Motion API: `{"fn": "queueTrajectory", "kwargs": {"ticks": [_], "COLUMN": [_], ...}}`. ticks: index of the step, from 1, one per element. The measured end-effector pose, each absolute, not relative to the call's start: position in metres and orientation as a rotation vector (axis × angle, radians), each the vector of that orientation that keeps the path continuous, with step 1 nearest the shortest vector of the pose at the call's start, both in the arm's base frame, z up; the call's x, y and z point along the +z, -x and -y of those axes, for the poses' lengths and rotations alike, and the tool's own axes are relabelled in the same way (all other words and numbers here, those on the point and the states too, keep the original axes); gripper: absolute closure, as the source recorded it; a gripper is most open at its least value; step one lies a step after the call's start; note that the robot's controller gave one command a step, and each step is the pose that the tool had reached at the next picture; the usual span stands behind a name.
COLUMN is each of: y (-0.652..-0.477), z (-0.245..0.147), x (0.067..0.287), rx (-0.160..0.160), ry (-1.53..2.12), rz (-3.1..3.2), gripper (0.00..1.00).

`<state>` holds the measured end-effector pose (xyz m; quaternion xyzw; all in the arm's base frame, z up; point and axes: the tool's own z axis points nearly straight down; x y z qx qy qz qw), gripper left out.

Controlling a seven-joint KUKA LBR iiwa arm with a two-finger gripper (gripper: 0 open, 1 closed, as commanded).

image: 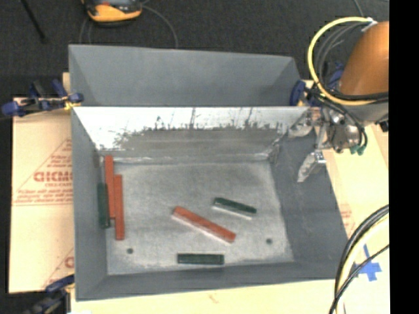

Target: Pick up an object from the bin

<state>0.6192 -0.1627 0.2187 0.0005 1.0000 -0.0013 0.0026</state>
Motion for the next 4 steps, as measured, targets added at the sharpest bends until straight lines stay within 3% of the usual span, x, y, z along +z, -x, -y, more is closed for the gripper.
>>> {"fn": "queueTrajectory", "kwargs": {"ticks": [1,2,3,4], "y": [-0.583,-0.574,-0.599,-0.603], "z": [0.132,0.104,0.094,0.093], "x": [0.202,0.155,0.079,0.077], "rx": [-0.005,-0.002,-0.004,-0.009], "ry": [0.121,0.144,0.262,0.261], "rz": [-3.132,-3.129,-3.134,-3.107], "gripper": [0.00,0.00,1.00,0.00]}}
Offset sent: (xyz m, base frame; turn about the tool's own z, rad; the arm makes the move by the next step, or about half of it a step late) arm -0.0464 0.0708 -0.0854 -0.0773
